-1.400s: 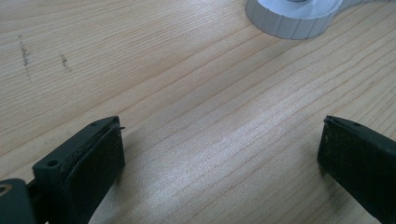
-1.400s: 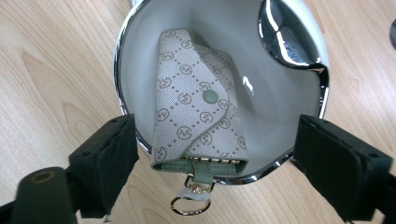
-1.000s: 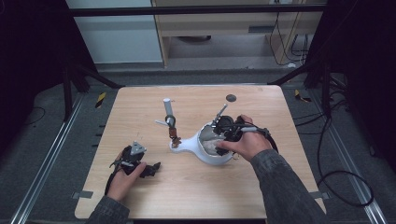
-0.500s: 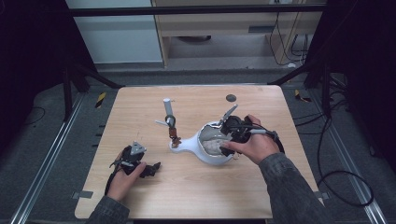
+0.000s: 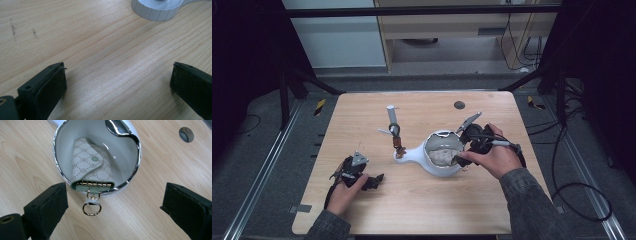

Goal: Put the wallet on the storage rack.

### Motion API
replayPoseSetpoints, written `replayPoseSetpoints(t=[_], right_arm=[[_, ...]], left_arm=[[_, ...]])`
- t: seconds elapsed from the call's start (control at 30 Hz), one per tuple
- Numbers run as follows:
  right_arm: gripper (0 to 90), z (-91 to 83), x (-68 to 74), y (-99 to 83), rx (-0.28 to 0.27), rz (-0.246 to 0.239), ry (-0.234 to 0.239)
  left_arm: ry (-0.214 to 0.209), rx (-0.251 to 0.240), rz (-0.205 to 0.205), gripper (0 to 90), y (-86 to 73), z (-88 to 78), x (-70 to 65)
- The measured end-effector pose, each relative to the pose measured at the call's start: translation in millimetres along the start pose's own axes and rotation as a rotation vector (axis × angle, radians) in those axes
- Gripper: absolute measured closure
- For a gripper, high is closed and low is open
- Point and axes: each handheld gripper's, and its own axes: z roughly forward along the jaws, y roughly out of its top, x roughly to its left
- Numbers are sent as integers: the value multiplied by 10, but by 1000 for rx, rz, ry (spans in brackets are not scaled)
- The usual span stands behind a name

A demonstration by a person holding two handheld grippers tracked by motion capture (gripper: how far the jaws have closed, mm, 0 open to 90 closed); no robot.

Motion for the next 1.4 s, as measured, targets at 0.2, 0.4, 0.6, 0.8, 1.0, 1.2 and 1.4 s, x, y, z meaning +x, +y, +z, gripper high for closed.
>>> replayPoseSetpoints(t=[0.2, 0.4, 0.6, 0.8, 1.0, 1.2, 1.4], right_arm=[[51, -37, -60, -81, -33, 35, 0], [51, -77, -125, -154, -58, 54, -13], [51, -113, -180, -222, -85, 75, -27], [51, -133, -234, -288, -114, 109, -38], [52, -159, -286, -332, -138, 134, -79], [50, -197, -340, -388, -169, 168, -101], [48, -217, -384, -469, -185, 189, -110]], left_arm=[[0, 1, 4, 0, 1, -1, 2], [1, 1, 3, 0, 0, -1, 2], [0, 1, 0, 0, 0, -1, -1], [1, 0, -1, 0, -1, -1, -1], [1, 1, -1, 0, -1, -1, -1], [1, 1, -1, 0, -1, -1, -2], [2, 0, -1, 0, -1, -1, -3]])
